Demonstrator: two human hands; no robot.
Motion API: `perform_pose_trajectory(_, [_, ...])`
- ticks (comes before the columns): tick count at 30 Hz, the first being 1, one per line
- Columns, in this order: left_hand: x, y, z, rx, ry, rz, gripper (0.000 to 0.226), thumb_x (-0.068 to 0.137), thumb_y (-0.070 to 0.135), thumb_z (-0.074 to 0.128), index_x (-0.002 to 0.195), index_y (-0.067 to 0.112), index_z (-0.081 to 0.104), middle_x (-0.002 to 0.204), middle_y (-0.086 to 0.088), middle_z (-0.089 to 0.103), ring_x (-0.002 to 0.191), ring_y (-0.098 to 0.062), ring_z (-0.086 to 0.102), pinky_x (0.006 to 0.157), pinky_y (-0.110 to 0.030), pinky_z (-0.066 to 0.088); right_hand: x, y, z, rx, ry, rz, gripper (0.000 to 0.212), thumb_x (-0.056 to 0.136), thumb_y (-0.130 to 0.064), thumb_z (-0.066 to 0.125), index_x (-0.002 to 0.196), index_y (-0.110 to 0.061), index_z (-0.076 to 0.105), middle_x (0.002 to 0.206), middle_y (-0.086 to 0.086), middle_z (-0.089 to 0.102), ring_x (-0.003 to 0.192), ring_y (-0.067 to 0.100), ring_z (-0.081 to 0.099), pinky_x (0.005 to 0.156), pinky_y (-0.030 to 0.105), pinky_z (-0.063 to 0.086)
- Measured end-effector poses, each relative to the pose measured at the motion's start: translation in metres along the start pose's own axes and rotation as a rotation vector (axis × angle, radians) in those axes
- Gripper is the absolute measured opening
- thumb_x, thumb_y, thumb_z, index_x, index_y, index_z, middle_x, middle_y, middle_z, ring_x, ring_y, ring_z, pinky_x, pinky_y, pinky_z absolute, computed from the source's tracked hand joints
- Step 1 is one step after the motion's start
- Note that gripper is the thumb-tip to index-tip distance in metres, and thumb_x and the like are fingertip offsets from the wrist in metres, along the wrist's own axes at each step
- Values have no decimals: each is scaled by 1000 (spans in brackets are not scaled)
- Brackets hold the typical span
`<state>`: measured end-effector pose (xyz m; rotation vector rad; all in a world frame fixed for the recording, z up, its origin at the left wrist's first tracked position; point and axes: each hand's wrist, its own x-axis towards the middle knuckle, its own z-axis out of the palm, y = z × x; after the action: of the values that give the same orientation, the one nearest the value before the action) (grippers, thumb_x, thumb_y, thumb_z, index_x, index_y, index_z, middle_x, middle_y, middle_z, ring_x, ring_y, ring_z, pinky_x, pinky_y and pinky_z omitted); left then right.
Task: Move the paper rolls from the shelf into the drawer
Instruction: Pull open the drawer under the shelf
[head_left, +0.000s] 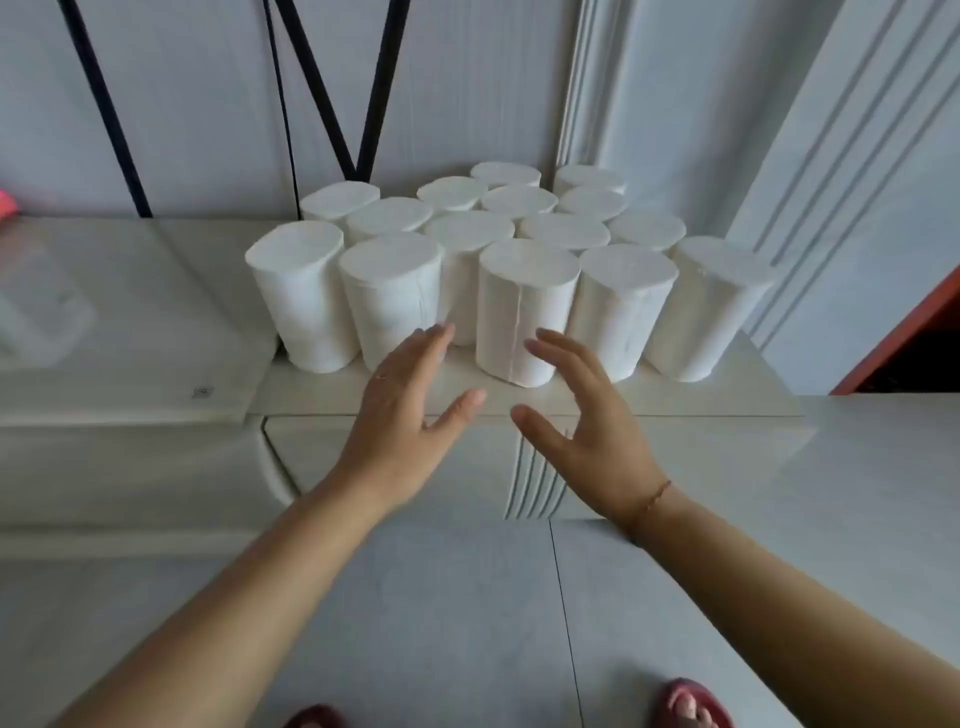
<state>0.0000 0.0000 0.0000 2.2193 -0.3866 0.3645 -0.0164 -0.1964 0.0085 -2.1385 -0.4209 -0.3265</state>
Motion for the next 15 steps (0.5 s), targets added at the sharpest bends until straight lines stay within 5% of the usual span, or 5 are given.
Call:
perform_pose_trajectory(5, [-38,-36,26,372,-120,-51,63,94,41,48,146,12,29,155,-4,23,144,-18,14,117,-32,5,-29,42,21,-405,-133,88,62,93,-35,58,148,-18,34,156,-1,31,146,17,24,121,38,14])
perform_pose_trajectory(10, [-46,-58,38,587,-53,-15,64,94,43,41,146,9,27,154,-7,26,144,-24,19,116,-44,5,-33,68,26,-599,-144,70,67,96,-44,48,153,-21,22,161,-5,20,150,13,7,120,33,-10])
perform_pose_trajectory(15, [-45,-65,46,603,63,60,59,92,41,39,139,6,43,147,-8,40,138,-28,32,114,-47,17,-34,75,28,-635,-149,37,65,97,-44,47,153,-25,19,161,-9,13,145,4,-6,120,33,-11])
